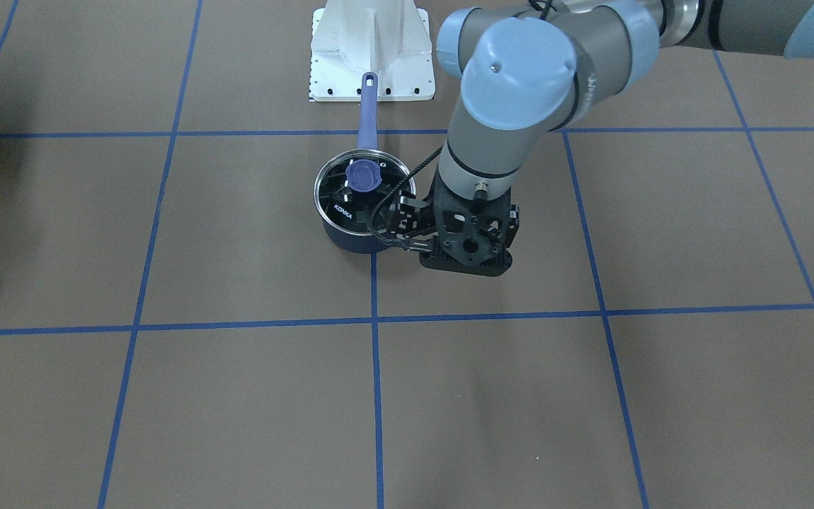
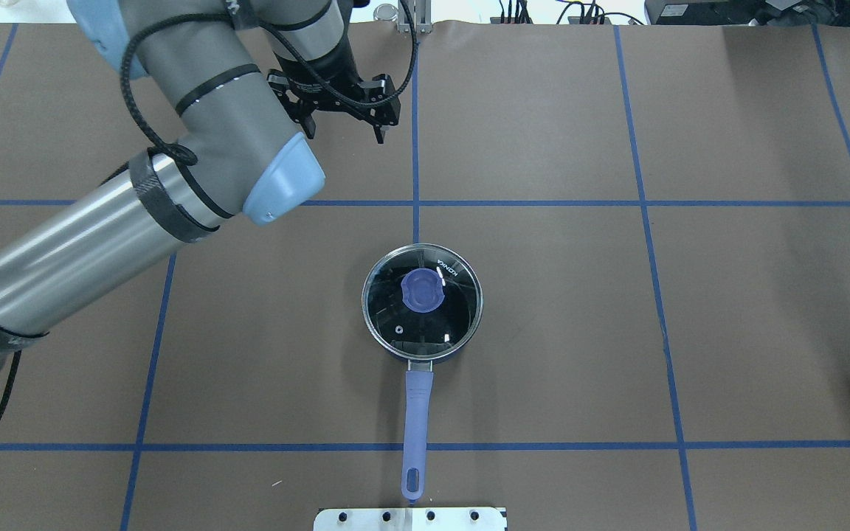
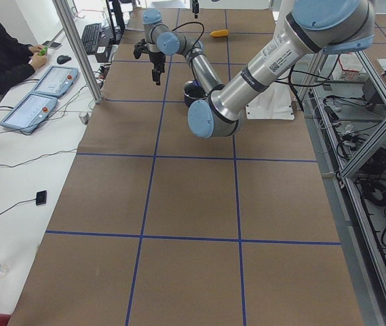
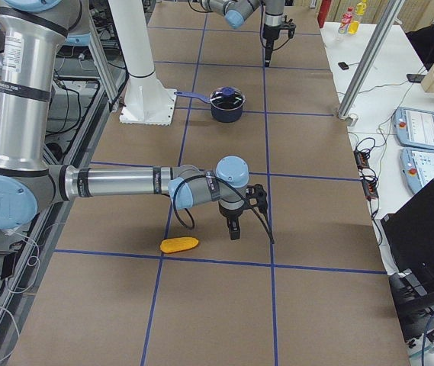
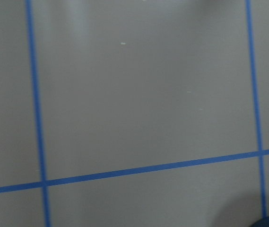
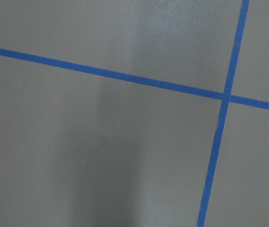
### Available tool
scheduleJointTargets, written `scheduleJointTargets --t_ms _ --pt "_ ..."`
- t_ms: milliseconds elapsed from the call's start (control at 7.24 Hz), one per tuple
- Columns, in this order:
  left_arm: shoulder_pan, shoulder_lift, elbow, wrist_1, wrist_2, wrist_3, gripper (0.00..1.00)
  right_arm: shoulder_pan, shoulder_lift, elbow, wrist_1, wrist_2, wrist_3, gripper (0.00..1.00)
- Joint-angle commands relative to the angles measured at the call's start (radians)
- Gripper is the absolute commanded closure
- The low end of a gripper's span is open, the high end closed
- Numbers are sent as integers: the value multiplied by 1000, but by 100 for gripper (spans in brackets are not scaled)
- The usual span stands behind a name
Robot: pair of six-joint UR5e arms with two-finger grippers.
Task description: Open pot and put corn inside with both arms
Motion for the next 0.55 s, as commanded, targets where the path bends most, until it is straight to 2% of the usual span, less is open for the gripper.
scheduleJointTargets --t_ms 0,415 --pt "83 -47 13 -1 38 -14 2 -52 -98 12 123 -7 2 0" --pt "142 -51 26 -4 55 0 1 -95 -131 12 127 -8 4 0"
